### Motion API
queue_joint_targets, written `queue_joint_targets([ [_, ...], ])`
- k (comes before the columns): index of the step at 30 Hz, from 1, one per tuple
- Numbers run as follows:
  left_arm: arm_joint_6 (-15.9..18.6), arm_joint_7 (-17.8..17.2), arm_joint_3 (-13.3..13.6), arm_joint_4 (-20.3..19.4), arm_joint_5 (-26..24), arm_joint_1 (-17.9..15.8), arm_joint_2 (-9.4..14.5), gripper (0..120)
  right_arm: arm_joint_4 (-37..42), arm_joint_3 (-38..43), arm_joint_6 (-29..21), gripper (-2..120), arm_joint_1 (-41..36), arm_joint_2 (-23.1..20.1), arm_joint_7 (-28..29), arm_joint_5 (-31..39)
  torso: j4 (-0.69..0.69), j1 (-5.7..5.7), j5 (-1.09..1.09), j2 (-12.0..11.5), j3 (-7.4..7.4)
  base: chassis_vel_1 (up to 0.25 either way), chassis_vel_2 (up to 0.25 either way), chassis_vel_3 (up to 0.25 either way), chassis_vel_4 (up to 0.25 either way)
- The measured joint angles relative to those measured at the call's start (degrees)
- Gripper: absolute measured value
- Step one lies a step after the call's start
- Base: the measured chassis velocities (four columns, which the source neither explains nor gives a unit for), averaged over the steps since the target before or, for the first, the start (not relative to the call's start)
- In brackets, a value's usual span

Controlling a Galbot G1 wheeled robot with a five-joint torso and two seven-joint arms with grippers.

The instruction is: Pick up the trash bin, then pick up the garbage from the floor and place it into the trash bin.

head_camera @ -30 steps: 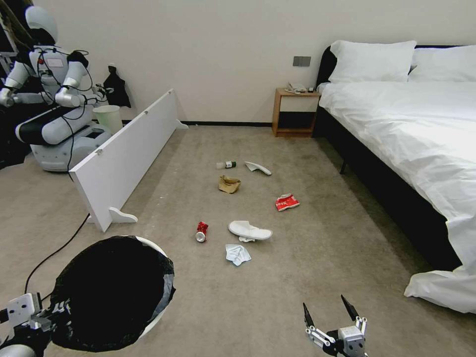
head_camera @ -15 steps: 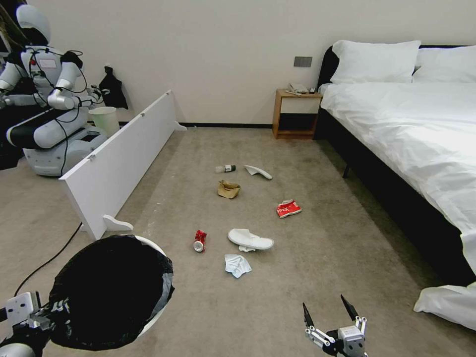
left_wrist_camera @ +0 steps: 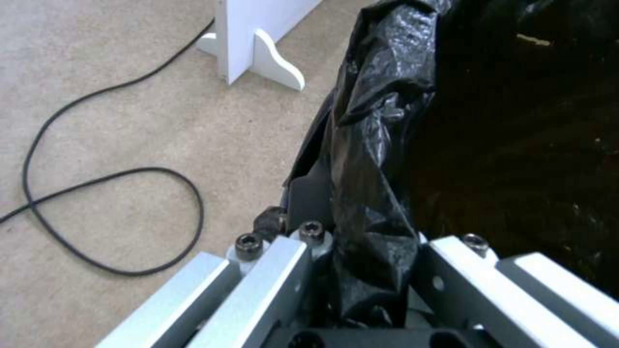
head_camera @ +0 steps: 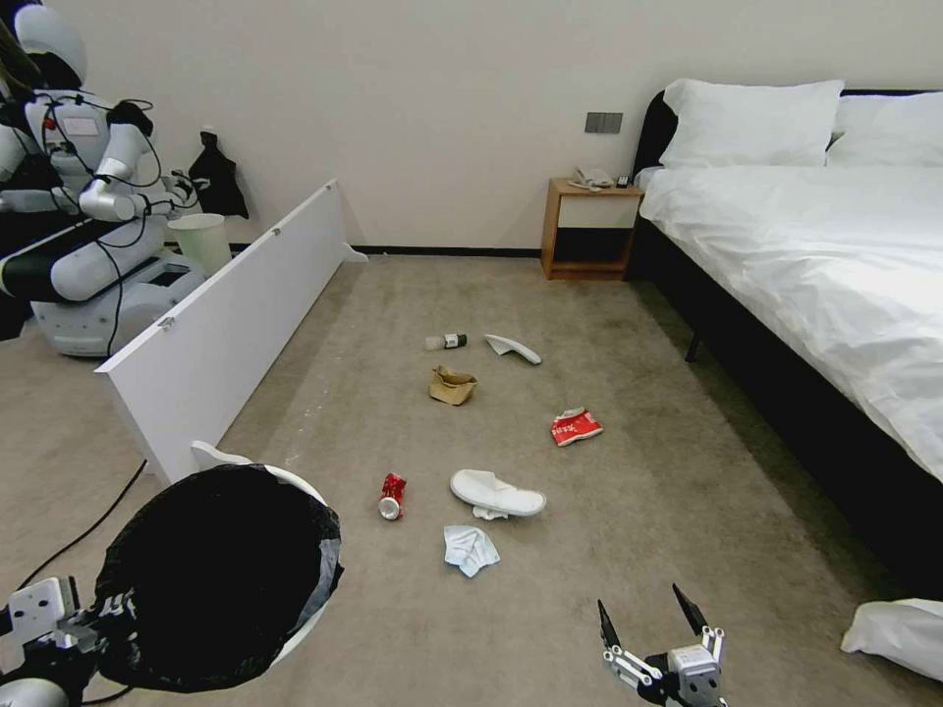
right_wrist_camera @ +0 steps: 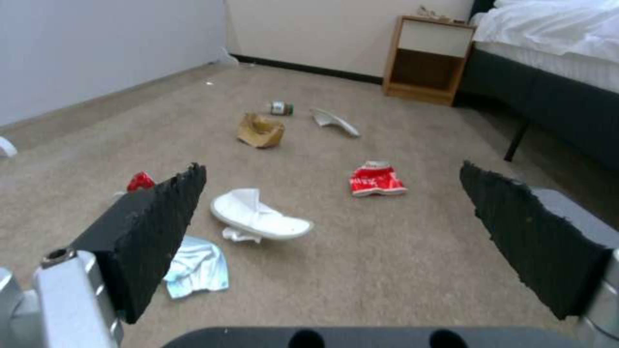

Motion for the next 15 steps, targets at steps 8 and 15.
queue_joint_targets([
  [8, 0.00, -0.02, 0.03, 0.03, 0.05, -0.08, -0.02, 3, -0.13, -0.01, -0.01, 100, 0.02, 0.01, -0.38, 0.01, 0.00, 0.00, -0.01, 0.00, 0.00, -0.101, 0.105, 0.110, -0.106],
  [15, 0.00, -0.03, 0.14, 0.05, 0.06, -0.20, 0.00, 3, -0.13, 0.00, -0.01, 100, 0.04, 0.02, -0.49, 0.01, 0.00, 0.00, 0.00, 0.00, 0.00, -0.129, 0.125, 0.124, -0.126],
])
